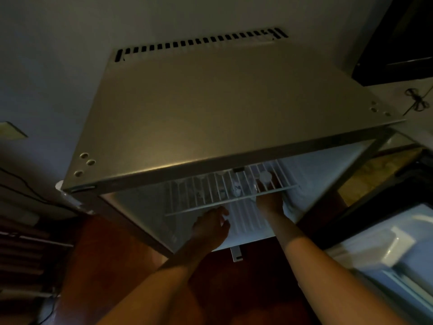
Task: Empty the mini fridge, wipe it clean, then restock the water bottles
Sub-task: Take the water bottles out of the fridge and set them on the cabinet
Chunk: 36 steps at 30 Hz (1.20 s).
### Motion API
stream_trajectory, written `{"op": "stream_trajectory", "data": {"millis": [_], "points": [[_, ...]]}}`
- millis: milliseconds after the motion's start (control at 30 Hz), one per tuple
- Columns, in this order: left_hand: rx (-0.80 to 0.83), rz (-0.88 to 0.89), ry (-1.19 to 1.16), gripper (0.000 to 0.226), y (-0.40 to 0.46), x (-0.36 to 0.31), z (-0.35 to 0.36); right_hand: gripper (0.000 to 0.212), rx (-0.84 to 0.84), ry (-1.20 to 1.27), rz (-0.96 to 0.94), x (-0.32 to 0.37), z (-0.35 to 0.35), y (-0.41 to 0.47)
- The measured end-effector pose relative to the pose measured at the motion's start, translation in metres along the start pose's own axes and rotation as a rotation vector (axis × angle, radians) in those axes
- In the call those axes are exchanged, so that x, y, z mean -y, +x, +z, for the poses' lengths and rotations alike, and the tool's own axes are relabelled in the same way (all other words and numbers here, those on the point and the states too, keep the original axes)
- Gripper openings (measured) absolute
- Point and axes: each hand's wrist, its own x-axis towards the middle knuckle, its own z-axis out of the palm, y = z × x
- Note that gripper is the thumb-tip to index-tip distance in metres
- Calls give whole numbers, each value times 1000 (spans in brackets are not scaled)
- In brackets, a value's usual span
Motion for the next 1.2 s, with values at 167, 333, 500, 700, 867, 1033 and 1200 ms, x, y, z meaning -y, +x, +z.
{"op": "stream_trajectory", "data": {"millis": [167,333,500,700,867,1033,1200], "points": [[21,36,-2,25,-24,-1,5,54,-93,155,-96,-7,-8,-40],[6,32,8,28,-52,-8,13,51,-88,114,-99,-23,-17,-71],[22,-43,89,29,-79,-14,21,45,-52,66,-83,-33,-21,-98],[-27,-51,85,28,-116,-2,21,34,44,103,-75,-41,-16,-125],[-97,-124,78,29,-137,9,15,35,141,20,-129,-39,2,-152],[-148,-210,65,27,-157,27,7,37,237,-55,-222,-25,28,-180],[-210,-248,28,22,-180,51,-11,40,335,-115,-306,-11,58,-204]]}}
